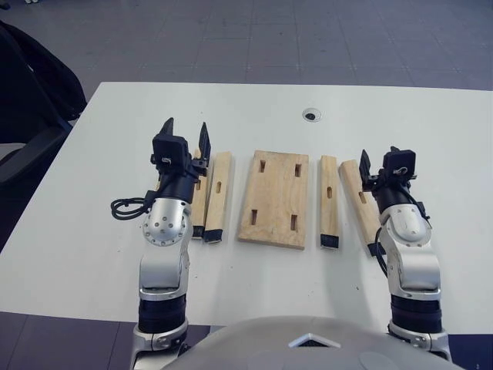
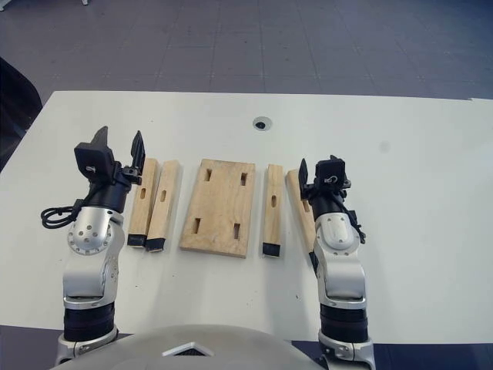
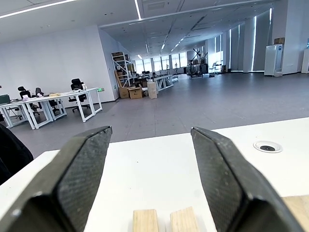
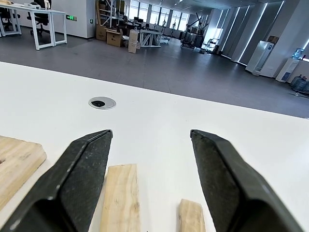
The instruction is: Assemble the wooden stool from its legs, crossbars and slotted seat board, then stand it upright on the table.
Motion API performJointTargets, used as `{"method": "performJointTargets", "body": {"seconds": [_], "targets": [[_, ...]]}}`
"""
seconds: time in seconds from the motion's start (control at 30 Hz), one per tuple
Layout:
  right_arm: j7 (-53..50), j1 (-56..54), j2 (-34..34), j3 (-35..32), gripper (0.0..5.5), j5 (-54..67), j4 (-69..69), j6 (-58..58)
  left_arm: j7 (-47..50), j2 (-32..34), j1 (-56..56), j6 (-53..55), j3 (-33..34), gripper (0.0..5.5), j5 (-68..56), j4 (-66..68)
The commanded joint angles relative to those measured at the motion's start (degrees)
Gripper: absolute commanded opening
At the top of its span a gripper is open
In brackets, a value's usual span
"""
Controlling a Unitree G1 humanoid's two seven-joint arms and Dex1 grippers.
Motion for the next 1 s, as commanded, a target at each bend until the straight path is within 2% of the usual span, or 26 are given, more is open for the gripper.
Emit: {"method": "performJointTargets", "body": {"seconds": [0.03,0.33,0.57,1.0], "targets": [[1.19,4.28,-1.8,-2.32,2.97,0.46,-1.62,-0.37,0.53,0.02,1.56,0.8,0.62,3.05,0.45,-0.13],[4.29,7.77,-3.26,-5.42,2.97,3.54,-3.74,0.71,1.33,-1.26,4.68,0.17,0.97,3.05,0.27,0.6],[7.2,15.43,-4.46,-7.96,2.97,5.95,-5.87,3.08,1.5,-1.18,5.47,-0.07,1.16,3.05,0.78,0.65],[3.33,8.32,-1.46,-9.32,2.97,9.62,-0.75,16.04,1.79,-1.66,4.3,0.0,1.7,3.05,0.7,1.92]]}}
